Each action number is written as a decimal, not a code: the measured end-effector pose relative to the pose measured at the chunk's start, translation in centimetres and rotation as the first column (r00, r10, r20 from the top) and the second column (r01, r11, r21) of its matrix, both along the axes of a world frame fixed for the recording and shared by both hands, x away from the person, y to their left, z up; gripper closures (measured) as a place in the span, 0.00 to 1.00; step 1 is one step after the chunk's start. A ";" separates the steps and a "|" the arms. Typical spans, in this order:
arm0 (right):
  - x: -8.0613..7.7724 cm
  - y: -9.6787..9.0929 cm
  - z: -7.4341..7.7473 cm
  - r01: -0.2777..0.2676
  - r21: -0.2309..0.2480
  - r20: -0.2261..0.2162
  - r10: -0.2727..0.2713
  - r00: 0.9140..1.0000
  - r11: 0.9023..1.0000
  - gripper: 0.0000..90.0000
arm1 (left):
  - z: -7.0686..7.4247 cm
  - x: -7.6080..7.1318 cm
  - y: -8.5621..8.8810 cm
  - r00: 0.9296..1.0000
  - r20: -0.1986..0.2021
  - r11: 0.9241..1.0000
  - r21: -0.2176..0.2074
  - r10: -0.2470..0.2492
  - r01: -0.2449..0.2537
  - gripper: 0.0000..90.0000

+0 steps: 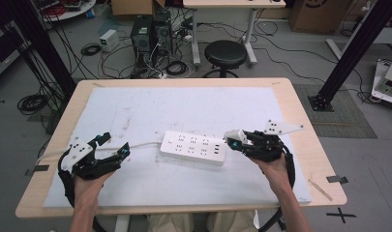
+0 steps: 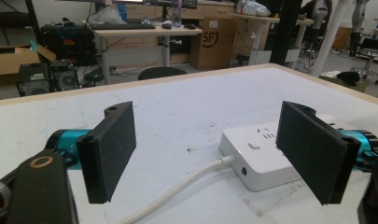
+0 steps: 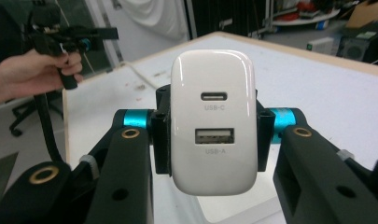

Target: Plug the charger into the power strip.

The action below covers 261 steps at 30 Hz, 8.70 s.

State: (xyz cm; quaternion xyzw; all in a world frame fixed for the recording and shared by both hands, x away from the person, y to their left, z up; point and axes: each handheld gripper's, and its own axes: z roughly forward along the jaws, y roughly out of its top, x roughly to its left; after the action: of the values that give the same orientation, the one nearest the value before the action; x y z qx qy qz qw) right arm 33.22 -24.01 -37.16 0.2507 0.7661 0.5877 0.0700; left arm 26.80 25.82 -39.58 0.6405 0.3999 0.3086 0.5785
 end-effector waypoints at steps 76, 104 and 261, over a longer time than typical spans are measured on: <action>9.7 11.3 -0.8 -0.342 -0.660 -0.224 0.259 0.940 0.669 0.70 | -2.1 -3.0 2.3 0.995 -0.053 0.996 -0.031 0.079 -0.081 0.22; 9.6 11.0 -1.2 -0.329 -0.643 -0.190 0.272 0.943 0.692 0.71 | -1.9 -3.3 2.1 0.996 -0.050 0.996 -0.032 0.076 -0.078 0.22; 9.3 10.5 -3.1 -0.305 -0.578 -0.151 0.268 0.952 0.757 0.58 | -1.6 -2.8 1.6 0.996 -0.069 0.998 -0.032 0.060 -0.063 0.23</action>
State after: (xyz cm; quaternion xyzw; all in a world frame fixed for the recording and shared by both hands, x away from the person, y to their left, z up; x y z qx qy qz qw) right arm 42.49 -13.47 -40.23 0.1133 0.9421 0.3139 0.0315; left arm 24.05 27.39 -41.23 0.6282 0.4441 0.2974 0.5654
